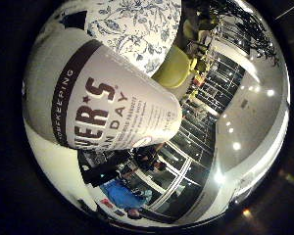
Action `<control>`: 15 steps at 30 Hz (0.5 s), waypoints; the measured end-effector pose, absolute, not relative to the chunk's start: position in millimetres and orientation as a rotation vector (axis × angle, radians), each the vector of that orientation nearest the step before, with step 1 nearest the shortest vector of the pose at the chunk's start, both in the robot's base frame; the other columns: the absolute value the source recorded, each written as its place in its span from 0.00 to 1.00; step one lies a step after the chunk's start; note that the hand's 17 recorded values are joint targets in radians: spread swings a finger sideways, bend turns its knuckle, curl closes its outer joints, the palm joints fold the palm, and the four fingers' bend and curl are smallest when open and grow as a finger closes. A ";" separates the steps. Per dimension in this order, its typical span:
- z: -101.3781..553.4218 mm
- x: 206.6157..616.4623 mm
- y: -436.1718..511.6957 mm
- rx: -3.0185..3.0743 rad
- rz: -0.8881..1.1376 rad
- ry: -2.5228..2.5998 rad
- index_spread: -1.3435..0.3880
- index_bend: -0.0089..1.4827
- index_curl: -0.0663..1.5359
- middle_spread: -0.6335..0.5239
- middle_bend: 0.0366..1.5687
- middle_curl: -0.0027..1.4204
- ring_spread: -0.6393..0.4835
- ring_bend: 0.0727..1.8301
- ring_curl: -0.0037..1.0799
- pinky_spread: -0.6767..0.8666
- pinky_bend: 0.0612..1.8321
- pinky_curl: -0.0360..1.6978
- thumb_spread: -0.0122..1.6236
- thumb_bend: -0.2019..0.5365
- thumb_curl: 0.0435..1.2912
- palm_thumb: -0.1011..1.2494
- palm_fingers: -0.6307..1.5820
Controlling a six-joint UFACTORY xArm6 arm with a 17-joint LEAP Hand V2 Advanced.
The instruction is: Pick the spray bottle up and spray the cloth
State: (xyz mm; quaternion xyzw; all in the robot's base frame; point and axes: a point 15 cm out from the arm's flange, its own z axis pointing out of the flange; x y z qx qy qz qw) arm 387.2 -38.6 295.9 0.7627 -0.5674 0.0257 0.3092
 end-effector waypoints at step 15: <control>332.4 373.3 -13.5 2.147 0.014 -1.632 0.65 0.75 0.53 0.49 0.87 0.43 0.43 0.80 0.55 0.31 0.53 0.81 0.40 0.25 0.72 0.84 0.82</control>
